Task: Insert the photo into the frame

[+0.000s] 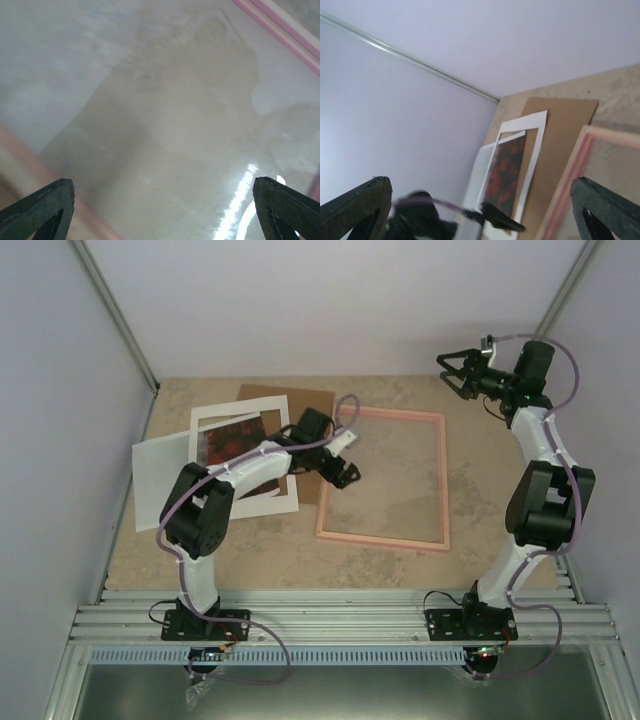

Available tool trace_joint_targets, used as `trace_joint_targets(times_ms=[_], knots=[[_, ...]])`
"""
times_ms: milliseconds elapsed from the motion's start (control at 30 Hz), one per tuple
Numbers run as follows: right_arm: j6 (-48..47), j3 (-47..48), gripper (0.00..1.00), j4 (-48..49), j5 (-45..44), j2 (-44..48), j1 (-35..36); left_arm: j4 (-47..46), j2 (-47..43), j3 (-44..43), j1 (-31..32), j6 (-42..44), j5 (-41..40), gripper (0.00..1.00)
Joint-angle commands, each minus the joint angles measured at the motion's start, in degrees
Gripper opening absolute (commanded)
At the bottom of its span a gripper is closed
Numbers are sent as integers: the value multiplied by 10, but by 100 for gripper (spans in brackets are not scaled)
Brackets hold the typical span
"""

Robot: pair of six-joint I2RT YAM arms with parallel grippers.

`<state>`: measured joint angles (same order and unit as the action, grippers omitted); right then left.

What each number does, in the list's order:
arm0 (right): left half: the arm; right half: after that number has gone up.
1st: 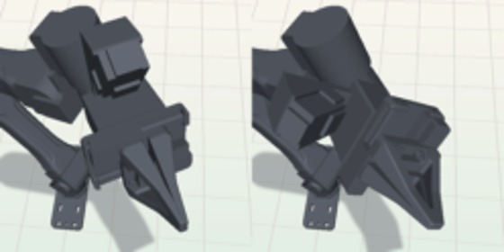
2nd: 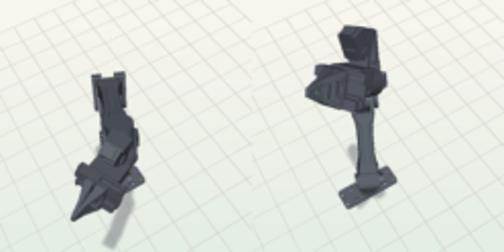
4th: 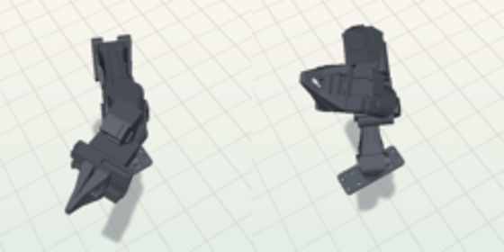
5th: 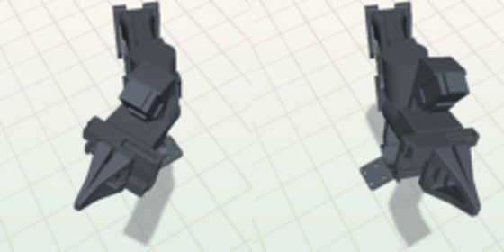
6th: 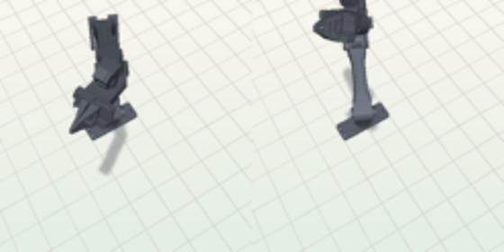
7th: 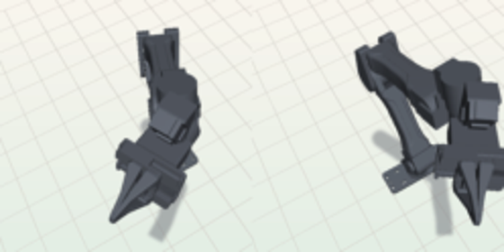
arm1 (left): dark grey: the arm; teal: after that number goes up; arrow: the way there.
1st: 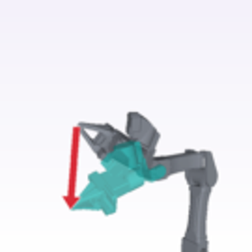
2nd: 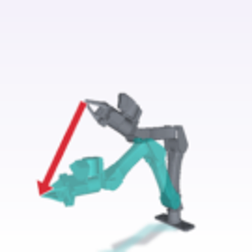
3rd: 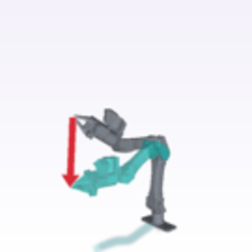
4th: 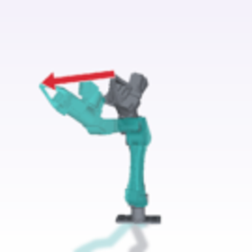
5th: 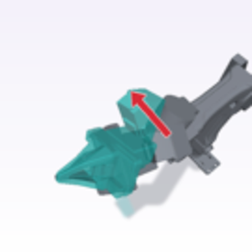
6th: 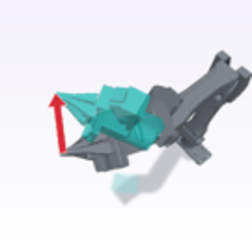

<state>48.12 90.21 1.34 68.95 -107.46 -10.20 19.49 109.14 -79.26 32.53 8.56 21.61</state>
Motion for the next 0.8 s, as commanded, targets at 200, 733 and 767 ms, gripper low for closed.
trace_joint_targets(times_ms=[200, 733, 767], knots=[[214, -52, 98, 66, -62, 133, 43, -56, -49, 107, 76, -2, -8, 99], [184, -76, 98, 36, -34, 193, 2, -87, -40, 95, 137, -8, -61, 99], [175, -83, 98, 32, -32, 200, 1, -90, -38, 96, 140, -3, -63, 100]])
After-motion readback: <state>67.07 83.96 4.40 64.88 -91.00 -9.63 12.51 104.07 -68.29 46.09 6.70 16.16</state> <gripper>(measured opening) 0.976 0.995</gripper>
